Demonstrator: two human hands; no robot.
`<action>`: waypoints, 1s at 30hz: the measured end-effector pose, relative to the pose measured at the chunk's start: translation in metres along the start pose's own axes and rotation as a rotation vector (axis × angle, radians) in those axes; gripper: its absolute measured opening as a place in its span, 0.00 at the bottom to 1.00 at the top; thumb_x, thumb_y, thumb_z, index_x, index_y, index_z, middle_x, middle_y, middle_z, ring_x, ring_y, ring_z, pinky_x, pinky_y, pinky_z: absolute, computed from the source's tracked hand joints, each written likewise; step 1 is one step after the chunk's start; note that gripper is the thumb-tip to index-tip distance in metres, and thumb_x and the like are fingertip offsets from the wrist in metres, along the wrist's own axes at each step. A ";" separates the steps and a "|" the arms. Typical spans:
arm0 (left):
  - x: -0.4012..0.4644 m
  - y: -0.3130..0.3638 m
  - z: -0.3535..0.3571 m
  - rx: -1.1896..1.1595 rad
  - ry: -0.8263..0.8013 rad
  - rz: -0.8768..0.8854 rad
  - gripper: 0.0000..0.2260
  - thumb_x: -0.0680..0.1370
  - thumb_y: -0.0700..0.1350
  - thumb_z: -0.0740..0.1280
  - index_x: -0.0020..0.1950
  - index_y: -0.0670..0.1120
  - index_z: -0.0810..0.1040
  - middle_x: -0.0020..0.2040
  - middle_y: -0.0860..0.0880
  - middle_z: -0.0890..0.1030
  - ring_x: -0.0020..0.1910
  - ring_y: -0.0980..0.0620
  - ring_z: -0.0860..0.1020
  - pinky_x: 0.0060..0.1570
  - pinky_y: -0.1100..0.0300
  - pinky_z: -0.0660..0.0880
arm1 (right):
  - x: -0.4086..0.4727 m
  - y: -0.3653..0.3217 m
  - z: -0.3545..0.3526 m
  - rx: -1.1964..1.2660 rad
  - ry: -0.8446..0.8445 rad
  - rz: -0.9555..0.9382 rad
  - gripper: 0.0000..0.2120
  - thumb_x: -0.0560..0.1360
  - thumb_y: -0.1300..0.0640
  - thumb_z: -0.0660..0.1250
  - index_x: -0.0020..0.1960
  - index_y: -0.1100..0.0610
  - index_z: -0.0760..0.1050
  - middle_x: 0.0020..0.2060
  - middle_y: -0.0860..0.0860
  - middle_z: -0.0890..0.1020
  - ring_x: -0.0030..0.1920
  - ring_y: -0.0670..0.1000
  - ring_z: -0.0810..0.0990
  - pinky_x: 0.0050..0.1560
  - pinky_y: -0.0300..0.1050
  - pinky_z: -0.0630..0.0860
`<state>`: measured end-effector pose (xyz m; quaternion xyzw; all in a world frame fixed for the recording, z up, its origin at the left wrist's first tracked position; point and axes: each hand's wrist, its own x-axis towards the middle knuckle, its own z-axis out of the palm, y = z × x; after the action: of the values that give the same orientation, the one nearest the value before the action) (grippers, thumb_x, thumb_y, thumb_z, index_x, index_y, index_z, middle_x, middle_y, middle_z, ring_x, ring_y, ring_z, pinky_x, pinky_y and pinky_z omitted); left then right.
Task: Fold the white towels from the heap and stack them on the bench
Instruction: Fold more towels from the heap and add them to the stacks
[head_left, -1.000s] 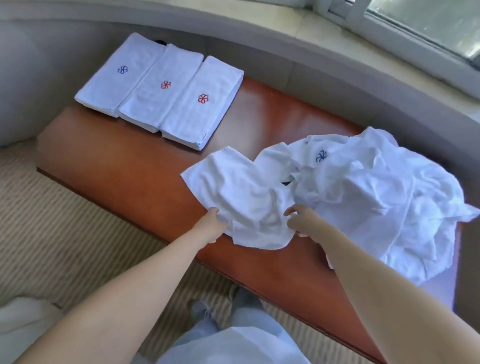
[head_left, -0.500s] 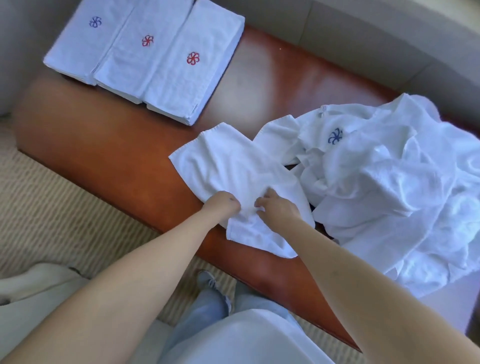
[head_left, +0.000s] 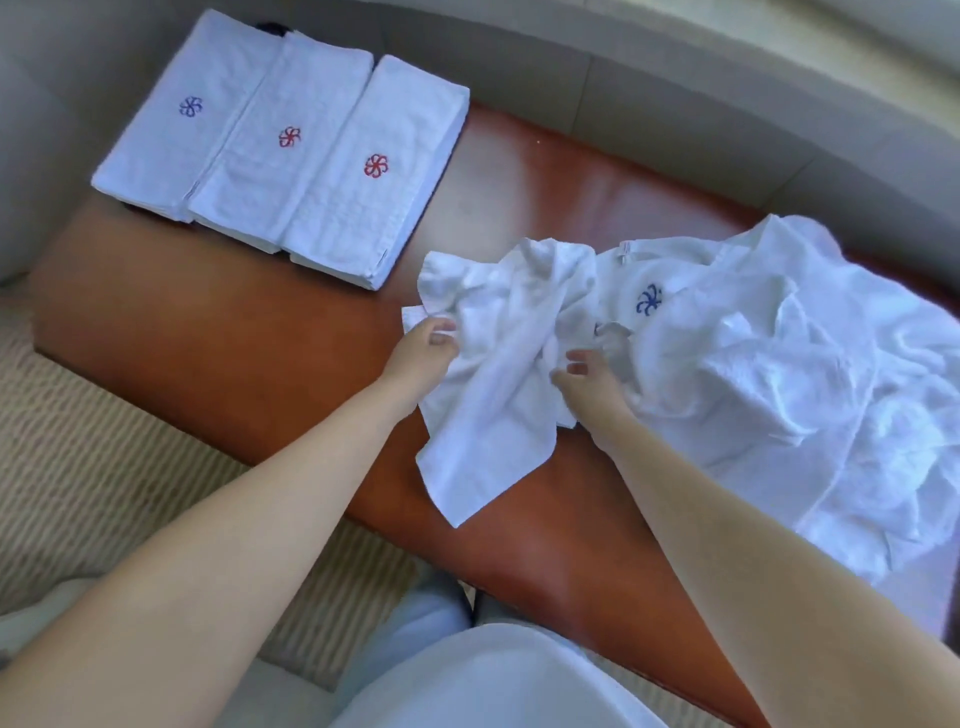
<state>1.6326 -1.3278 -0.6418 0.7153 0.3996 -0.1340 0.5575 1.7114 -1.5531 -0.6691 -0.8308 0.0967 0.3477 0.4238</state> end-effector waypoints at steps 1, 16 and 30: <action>0.002 -0.019 0.001 0.085 -0.037 -0.063 0.18 0.80 0.46 0.67 0.71 0.51 0.73 0.66 0.46 0.77 0.54 0.49 0.77 0.57 0.52 0.76 | -0.003 0.014 0.008 -0.061 -0.052 0.050 0.24 0.78 0.52 0.69 0.72 0.52 0.68 0.62 0.50 0.75 0.46 0.44 0.77 0.42 0.40 0.73; -0.030 -0.110 0.025 0.868 -0.615 0.077 0.08 0.77 0.43 0.67 0.41 0.46 0.69 0.39 0.49 0.71 0.37 0.50 0.68 0.37 0.57 0.64 | -0.032 0.053 0.085 -0.168 -0.147 0.107 0.09 0.76 0.59 0.64 0.40 0.56 0.65 0.36 0.52 0.68 0.38 0.52 0.67 0.39 0.45 0.65; 0.031 -0.086 0.006 0.773 -0.153 0.136 0.20 0.84 0.47 0.62 0.76 0.45 0.69 0.72 0.44 0.71 0.66 0.42 0.74 0.61 0.50 0.74 | -0.021 0.068 0.049 -0.447 0.112 0.140 0.20 0.78 0.51 0.66 0.66 0.57 0.68 0.59 0.54 0.76 0.51 0.56 0.78 0.43 0.47 0.73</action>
<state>1.5921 -1.3148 -0.7233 0.8851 0.2289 -0.2899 0.2831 1.6408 -1.5601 -0.7181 -0.9131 0.0979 0.3425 0.1982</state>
